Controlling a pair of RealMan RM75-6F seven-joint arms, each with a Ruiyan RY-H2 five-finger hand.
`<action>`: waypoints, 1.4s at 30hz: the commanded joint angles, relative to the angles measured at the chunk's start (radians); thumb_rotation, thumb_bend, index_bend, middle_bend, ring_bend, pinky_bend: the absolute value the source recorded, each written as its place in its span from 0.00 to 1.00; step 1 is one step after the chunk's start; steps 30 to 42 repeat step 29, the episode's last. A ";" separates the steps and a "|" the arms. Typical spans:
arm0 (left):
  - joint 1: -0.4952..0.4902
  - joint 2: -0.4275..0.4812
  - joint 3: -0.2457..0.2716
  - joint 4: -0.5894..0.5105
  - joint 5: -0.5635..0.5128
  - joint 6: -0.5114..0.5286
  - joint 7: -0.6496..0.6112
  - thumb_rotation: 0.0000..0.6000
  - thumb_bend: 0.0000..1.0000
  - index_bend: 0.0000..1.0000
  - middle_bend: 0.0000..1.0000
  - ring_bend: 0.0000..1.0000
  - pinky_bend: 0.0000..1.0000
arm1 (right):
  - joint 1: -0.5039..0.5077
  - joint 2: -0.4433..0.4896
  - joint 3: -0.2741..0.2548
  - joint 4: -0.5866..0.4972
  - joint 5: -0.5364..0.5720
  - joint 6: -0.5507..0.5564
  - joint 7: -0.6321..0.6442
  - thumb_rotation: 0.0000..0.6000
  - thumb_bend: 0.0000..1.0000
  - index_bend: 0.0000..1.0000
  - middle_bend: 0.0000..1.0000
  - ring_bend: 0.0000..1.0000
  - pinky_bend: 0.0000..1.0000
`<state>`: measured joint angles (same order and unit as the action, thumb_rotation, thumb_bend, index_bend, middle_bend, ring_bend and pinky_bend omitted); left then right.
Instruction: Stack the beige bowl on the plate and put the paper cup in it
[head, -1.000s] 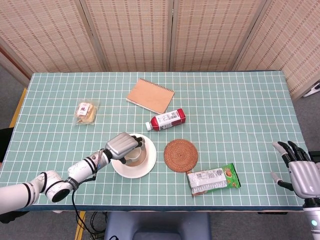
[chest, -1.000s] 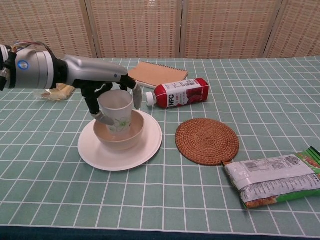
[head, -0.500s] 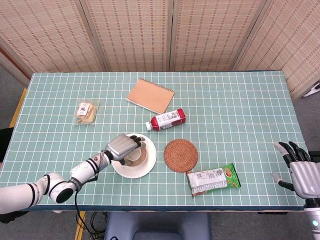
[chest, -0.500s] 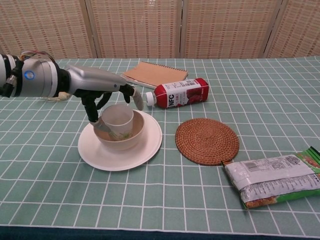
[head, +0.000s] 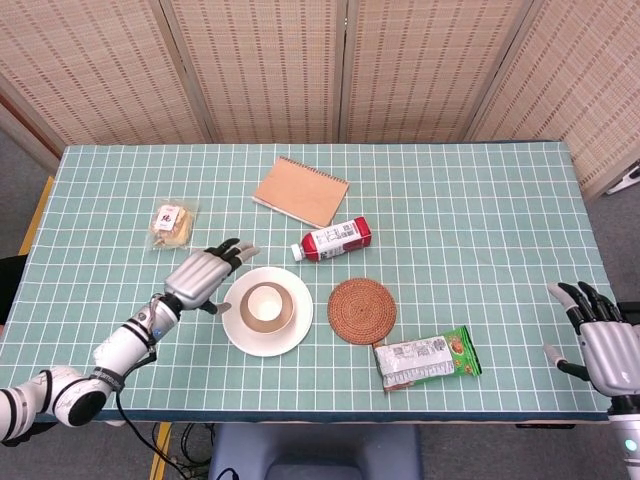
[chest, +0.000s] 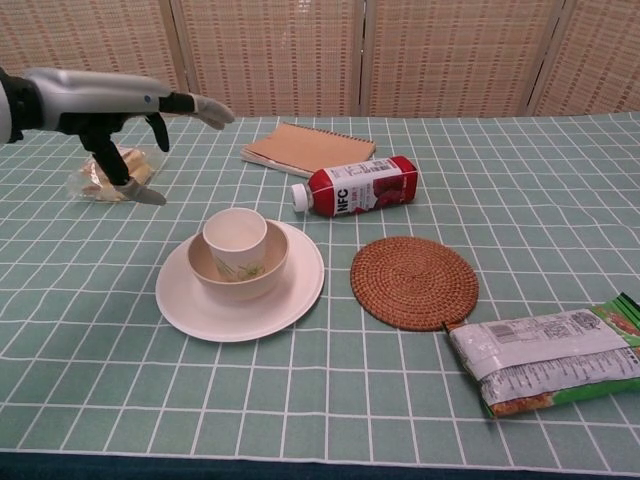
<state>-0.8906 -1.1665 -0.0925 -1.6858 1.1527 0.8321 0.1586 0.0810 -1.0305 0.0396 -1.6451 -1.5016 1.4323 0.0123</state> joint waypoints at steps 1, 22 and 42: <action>0.092 0.041 0.011 -0.033 -0.025 0.124 0.021 1.00 0.22 0.05 0.02 0.04 0.27 | 0.000 -0.001 0.000 0.002 0.001 -0.001 0.002 1.00 0.23 0.12 0.13 0.04 0.12; 0.541 0.034 0.115 -0.098 0.030 0.672 0.081 1.00 0.22 0.10 0.02 0.04 0.27 | 0.023 -0.008 0.003 0.008 -0.014 -0.021 0.005 1.00 0.23 0.12 0.13 0.04 0.12; 0.625 0.002 0.132 -0.114 0.096 0.759 0.114 1.00 0.22 0.10 0.02 0.03 0.27 | 0.019 -0.008 0.001 0.000 -0.016 -0.013 -0.004 1.00 0.24 0.12 0.13 0.04 0.12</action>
